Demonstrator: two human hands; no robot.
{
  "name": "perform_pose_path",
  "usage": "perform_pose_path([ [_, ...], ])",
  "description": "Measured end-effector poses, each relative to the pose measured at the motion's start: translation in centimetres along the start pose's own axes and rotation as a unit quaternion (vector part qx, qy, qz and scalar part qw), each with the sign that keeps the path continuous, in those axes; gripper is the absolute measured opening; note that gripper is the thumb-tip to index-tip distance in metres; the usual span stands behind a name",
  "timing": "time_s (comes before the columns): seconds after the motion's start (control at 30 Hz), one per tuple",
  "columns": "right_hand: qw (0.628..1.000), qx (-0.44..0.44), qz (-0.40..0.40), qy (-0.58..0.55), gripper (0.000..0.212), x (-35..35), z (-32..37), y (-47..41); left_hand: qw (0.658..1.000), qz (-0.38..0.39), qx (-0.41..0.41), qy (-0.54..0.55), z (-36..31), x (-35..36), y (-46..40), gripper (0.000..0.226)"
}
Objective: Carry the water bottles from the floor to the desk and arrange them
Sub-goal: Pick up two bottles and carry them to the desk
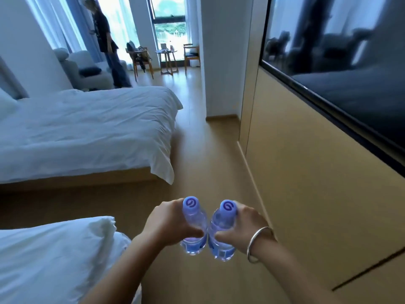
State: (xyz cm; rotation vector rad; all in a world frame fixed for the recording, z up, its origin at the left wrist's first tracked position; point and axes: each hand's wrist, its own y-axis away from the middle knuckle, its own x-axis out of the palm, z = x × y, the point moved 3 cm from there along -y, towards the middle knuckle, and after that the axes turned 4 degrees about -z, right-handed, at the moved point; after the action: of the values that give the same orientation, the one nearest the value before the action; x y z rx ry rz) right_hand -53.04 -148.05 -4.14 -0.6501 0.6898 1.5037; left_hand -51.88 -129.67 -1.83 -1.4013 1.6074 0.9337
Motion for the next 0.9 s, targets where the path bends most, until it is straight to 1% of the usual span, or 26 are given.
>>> perform_pose_path([
  [0.17, 0.999, -0.046, 0.018, 0.011, 0.041, 0.4, 3.2, -5.8, 0.998, -0.045, -0.033, 0.010, 2.7, -2.6, -3.8, 0.051],
  [0.3, 0.998, -0.056, 0.027, 0.013, 0.042, -0.2, 3.7, -11.4, 0.997, -0.048, -0.057, -0.013, 3.2, -3.8, -8.8, 0.046],
  [0.4, 0.997, -0.068, 0.031, 0.028, 0.045, -1.1, 3.7, -16.7, 0.996, -0.046, -0.070, -0.041, 2.9, -4.5, -14.0, 0.043],
  [0.6, 0.990, -0.115, 0.033, 0.077, 0.049, -4.8, 3.7, -28.5, 0.994, -0.069, -0.078, -0.033, 0.9, -5.6, -25.0, 0.036],
  [0.8, 0.984, -0.151, 0.027, 0.092, 0.046, -9.0, 4.3, -38.5, 0.988, -0.114, -0.101, -0.023, -0.7, -7.0, -34.3, 0.045],
  [0.9, 0.982, -0.163, 0.018, 0.094, 0.044, -10.4, 4.4, -42.3, 0.986, -0.117, -0.116, -0.026, -1.0, -7.6, -38.1, 0.048],
])
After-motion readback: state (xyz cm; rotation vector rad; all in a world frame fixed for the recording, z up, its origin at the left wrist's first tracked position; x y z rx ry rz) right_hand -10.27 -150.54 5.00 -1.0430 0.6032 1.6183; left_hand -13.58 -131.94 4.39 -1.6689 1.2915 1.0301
